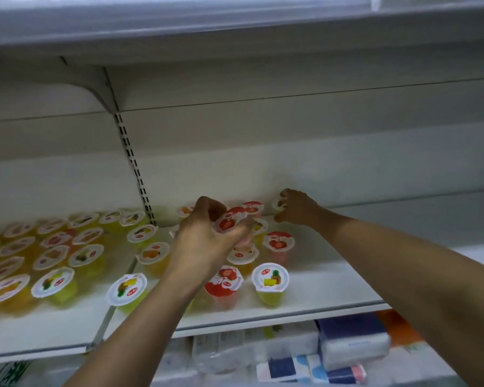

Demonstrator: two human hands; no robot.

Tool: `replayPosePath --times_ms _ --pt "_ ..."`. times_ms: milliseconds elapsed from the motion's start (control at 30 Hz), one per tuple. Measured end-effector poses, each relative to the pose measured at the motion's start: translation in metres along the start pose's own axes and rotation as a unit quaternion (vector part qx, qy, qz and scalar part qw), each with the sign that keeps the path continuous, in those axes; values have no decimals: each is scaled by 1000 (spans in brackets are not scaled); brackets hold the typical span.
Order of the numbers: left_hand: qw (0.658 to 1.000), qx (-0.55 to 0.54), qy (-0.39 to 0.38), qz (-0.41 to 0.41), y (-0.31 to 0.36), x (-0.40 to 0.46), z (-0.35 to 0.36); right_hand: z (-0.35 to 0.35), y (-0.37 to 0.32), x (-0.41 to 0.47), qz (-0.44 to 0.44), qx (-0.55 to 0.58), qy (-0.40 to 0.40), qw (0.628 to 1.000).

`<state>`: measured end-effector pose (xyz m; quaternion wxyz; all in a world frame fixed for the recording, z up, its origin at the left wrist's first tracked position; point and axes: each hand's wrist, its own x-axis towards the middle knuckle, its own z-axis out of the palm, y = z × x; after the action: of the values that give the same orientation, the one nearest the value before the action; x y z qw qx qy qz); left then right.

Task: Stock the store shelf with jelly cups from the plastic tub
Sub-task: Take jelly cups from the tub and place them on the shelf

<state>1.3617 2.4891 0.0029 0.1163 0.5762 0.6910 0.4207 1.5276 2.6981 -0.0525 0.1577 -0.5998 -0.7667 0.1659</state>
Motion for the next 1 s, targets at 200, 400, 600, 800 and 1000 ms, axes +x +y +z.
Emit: replayPosePath --times_ms 200,400,600,800,1000 --pt "996 -81 -14 -41 17 11 2 -52 -18 -61 -142 264 0 954" --pt "991 -125 -32 -37 46 33 21 -71 -47 -122 -231 293 -24 928" --pt "996 44 -65 47 19 47 38 -52 -7 -102 -86 270 71 956" --pt "931 343 -100 80 -5 55 47 -17 21 -84 -4 201 34 979" --pt "918 374 -100 88 -17 68 57 -2 19 -77 -3 195 23 981"
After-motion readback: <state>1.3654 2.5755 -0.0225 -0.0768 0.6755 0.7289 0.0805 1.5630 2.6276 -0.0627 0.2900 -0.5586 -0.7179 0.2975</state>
